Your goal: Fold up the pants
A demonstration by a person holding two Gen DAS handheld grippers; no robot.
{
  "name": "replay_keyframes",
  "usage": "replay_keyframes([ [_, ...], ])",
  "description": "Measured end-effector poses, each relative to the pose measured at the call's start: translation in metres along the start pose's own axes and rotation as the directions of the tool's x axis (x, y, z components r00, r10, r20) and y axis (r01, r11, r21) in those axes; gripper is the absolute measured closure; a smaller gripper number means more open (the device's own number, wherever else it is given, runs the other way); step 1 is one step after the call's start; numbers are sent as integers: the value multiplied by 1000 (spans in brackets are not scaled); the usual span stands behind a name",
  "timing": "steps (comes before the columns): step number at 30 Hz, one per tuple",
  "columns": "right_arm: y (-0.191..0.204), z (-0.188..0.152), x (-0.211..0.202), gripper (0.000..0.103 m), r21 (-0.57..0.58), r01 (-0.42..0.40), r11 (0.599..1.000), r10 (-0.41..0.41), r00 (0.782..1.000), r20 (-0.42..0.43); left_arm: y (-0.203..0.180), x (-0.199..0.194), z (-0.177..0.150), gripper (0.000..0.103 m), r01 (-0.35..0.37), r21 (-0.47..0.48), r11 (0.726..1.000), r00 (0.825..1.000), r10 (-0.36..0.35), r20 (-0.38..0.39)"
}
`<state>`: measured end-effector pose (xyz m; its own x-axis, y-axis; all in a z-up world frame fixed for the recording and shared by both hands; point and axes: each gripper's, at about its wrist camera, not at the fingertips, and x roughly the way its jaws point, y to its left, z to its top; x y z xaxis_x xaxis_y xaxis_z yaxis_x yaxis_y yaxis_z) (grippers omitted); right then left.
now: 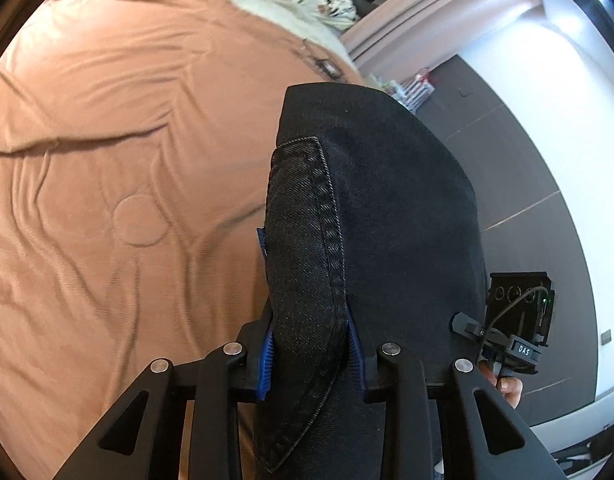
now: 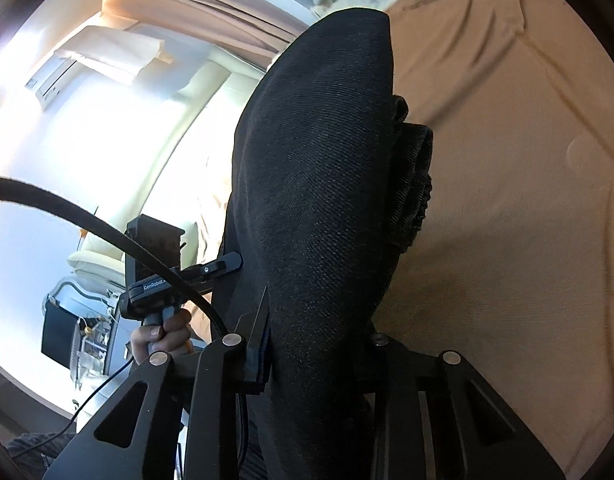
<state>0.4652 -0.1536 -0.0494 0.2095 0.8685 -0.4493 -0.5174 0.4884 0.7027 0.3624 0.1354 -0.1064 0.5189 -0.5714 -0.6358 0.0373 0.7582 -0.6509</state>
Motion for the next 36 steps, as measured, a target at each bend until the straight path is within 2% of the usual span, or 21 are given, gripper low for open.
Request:
replay_keyframes([
  [2, 9, 2, -17, 79, -16, 12, 1000, -11, 1000, 16, -13, -6, -4, 71, 14, 19, 1000, 1000, -14, 10],
  [3, 1, 6, -38, 79, -21, 15, 1000, -15, 1000, 22, -22, -8, -5, 72, 19, 32, 999, 1000, -20, 14],
  [9, 8, 4, -90, 80, -48, 61, 997, -57, 996, 73, -73, -9, -6, 73, 62, 89, 994, 997, -66, 33],
  [10, 20, 8, -94, 80, -54, 71, 996, -67, 994, 81, -82, -10, -8, 73, 71, 100, 992, 997, -75, 35],
  [13, 24, 10, -125, 80, -58, 95, 994, -88, 990, 106, -111, -11, -13, 73, 97, 137, 986, 994, -103, 34],
  [18, 25, -5, -161, 81, -89, 117, 989, -105, 986, 130, -159, -6, -21, 73, 144, 182, 973, 988, -151, 26],
  [22, 17, -4, -198, 81, -98, 146, 984, -131, 980, 151, -200, 9, -26, 73, 176, 238, 955, 983, -181, 1],
  [26, 20, -5, -228, 81, -119, 182, 976, -160, 972, 170, -225, 37, -18, 73, 201, 251, 947, 979, -202, -21],
  [31, 27, -4, -247, 81, -134, 216, 967, -188, 963, 195, -259, 65, -10, 73, 232, 280, 932, 972, -230, -38],
  [36, 17, 0, -270, 81, -118, 251, 961, -220, 949, 226, -294, 98, -5, 73, 251, 302, 920, 968, -246, -54],
])
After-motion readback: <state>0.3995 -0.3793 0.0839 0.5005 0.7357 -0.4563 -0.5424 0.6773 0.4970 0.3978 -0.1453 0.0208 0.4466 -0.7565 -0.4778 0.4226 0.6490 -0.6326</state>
